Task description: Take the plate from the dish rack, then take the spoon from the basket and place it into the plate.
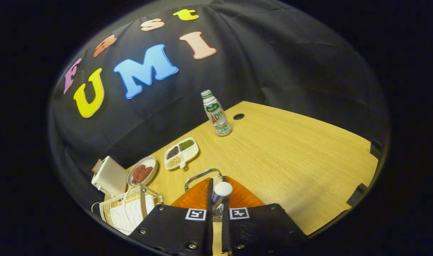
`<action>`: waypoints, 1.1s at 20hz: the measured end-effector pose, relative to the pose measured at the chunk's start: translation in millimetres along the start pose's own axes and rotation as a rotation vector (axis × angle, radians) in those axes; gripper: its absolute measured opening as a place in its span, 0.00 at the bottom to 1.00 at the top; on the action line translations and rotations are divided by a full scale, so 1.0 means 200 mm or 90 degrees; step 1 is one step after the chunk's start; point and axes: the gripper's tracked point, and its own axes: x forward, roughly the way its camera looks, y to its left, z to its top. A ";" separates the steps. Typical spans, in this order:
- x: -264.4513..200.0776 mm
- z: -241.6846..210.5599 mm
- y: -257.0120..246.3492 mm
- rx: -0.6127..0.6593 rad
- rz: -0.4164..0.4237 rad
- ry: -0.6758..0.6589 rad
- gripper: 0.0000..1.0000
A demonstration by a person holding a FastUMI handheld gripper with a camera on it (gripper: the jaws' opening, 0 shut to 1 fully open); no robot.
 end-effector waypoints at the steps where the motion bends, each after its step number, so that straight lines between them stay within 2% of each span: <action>1: 0.01 0.00 0.02 -0.011 0.002 0.006 0.10; 8: -0.04 0.09 0.12 -0.106 -0.018 -0.001 0.09; 16: -0.24 0.37 0.18 -0.222 -0.070 -0.070 0.09; 19: -0.37 0.45 0.27 -0.265 -0.068 -0.101 0.09; 22: -0.52 0.48 0.41 -0.306 -0.043 -0.126 0.09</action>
